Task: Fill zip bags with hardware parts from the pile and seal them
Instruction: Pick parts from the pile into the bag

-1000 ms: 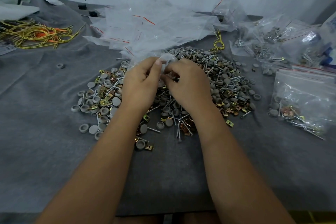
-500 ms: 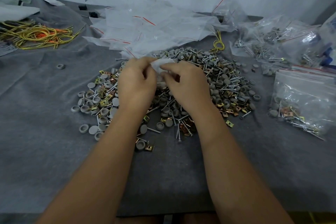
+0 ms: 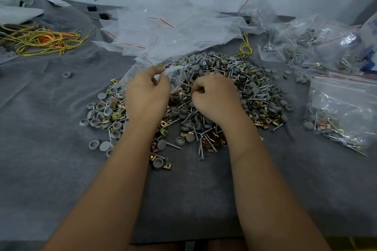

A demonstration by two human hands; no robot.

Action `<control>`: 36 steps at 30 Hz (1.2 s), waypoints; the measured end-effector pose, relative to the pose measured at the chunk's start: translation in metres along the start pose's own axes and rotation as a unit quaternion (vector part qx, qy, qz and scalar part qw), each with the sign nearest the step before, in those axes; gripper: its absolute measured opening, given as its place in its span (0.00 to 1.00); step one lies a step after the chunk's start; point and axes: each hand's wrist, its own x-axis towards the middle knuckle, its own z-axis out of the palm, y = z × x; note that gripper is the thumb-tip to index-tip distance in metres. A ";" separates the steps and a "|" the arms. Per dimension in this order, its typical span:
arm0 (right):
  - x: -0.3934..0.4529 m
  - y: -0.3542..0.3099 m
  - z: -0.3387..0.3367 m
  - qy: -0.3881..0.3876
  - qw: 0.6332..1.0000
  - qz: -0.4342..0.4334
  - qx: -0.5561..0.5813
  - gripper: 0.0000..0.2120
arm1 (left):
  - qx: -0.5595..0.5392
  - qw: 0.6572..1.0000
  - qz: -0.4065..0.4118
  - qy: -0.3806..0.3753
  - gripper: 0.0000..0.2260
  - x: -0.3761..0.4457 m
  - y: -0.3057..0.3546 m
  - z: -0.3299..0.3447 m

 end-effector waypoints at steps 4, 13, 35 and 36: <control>0.002 0.003 0.003 -0.028 0.998 -0.021 -0.049 0.07 | -0.034 0.999 -0.013 -0.002 0.14 -0.001 0.001 0.000; 0.003 0.005 0.004 -0.055 0.996 -0.053 -0.053 0.05 | -0.042 0.999 -0.010 -0.006 0.10 0.000 -0.001 0.001; -0.002 -0.012 0.004 0.176 0.953 -0.041 0.245 0.10 | -0.062 0.994 0.067 -0.064 0.11 -0.004 0.005 0.003; -0.003 -0.013 0.006 0.170 0.956 -0.047 0.232 0.09 | -0.060 0.993 0.074 -0.071 0.12 -0.004 0.005 0.004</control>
